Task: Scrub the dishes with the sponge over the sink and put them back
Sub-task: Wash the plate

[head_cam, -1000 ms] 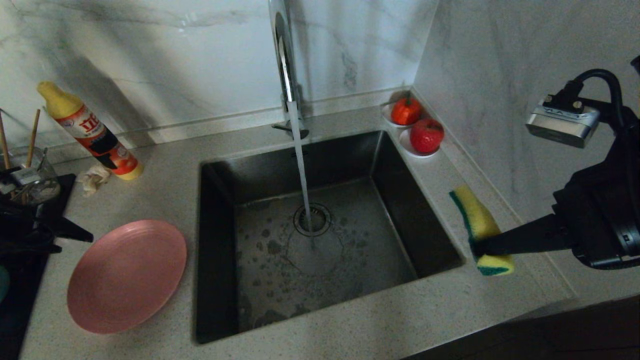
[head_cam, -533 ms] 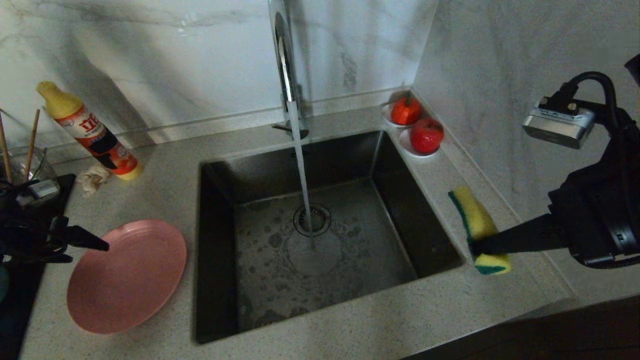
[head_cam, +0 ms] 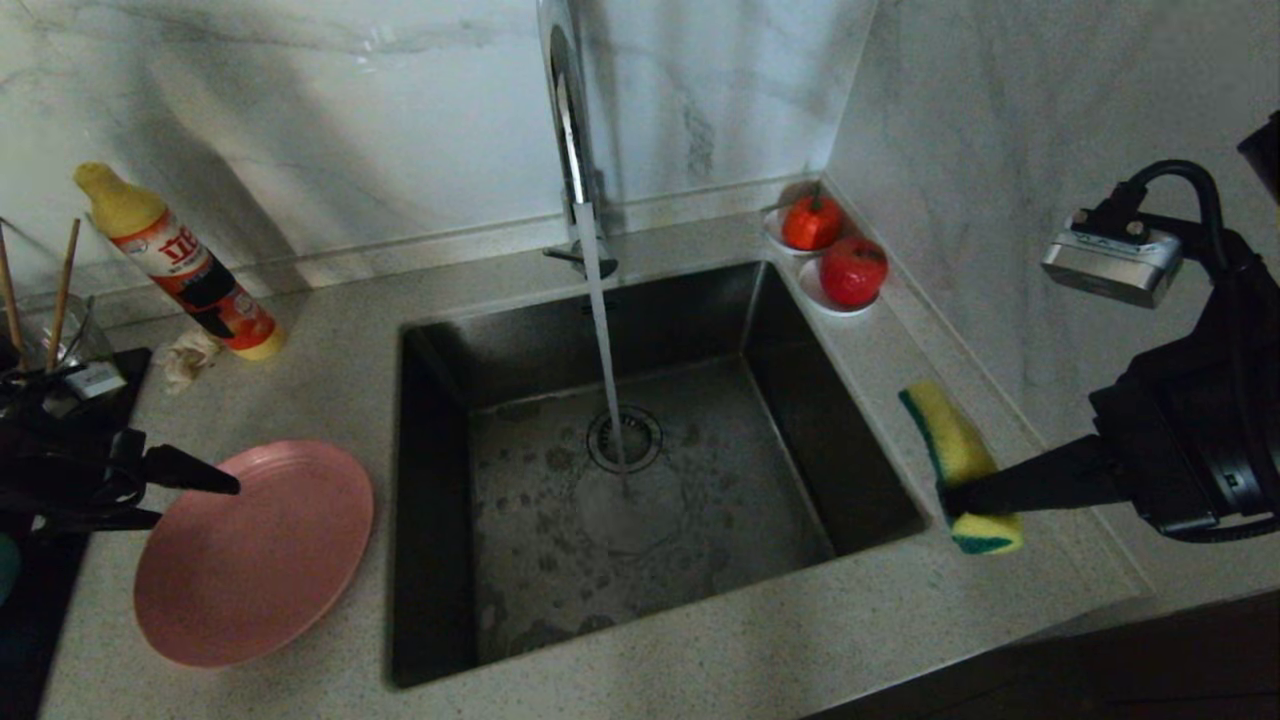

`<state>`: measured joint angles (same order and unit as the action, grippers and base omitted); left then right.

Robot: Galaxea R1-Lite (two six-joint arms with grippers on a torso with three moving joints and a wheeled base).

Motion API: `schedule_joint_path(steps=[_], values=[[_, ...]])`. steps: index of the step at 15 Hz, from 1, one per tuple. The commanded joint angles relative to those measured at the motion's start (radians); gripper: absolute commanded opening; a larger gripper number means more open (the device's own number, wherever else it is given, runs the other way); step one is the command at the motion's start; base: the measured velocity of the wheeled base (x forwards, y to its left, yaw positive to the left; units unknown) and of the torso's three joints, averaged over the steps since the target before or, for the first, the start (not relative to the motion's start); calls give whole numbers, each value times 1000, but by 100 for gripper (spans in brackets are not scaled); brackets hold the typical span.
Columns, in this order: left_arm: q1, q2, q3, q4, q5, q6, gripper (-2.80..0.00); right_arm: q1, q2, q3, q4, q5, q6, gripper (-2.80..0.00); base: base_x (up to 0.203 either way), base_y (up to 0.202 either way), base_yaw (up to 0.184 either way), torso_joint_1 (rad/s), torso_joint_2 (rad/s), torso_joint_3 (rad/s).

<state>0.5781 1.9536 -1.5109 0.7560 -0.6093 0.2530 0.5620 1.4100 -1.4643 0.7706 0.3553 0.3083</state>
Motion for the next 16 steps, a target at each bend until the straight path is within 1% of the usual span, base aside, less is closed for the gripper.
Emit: schedule_joint_path(steps=[1, 2, 5, 11, 13, 15, 16], values=[[-1, 16, 14, 5, -24, -1, 0, -4, 3, 1, 4, 2, 2, -280, 0, 0, 0, 0, 0, 0], [0, 23, 14, 5, -44, -10, 0, -5, 3, 2, 4, 2, 2, -280, 0, 0, 0, 0, 0, 0], [-1, 30, 12, 3, -69, -32, 0, -5, 6, 4, 4, 2, 2, -280, 0, 0, 0, 0, 0, 0], [-23, 34, 6, 2, -69, -34, 0, -5, 9, 18, 2, 1, 2, -280, 0, 0, 0, 0, 0, 0], [-26, 33, -9, 0, -61, -34, 0, -12, 5, 22, 2, 1, 0, -280, 0, 0, 0, 0, 0, 0], [-27, 28, -31, -3, -31, -34, 0, -18, 2, 24, 2, 2, 0, -280, 0, 0, 0, 0, 0, 0], [-28, 26, -47, -3, 19, -34, 0, -20, 1, 31, 2, 2, -2, -280, 0, 0, 0, 0, 0, 0]])
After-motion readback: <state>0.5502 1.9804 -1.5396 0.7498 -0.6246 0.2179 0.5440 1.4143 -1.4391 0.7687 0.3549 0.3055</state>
